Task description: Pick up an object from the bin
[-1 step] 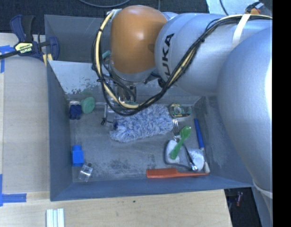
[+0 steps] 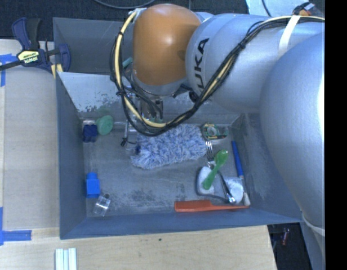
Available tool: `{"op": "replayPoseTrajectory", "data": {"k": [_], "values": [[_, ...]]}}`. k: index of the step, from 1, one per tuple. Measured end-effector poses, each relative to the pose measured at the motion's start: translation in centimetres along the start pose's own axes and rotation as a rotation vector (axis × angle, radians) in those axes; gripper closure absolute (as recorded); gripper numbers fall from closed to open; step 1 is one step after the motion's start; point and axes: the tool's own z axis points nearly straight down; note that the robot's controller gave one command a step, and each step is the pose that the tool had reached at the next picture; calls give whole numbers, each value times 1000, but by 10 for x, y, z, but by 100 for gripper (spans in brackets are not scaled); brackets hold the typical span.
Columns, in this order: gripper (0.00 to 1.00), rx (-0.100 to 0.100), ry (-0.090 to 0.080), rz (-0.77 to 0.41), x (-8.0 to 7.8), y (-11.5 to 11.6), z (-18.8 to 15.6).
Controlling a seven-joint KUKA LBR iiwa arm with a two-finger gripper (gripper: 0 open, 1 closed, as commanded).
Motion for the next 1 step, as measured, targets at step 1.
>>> {"op": "replayPoseTrajectory", "data": {"k": [1], "values": [[0,1,7,21,-3,-93,117]]}}
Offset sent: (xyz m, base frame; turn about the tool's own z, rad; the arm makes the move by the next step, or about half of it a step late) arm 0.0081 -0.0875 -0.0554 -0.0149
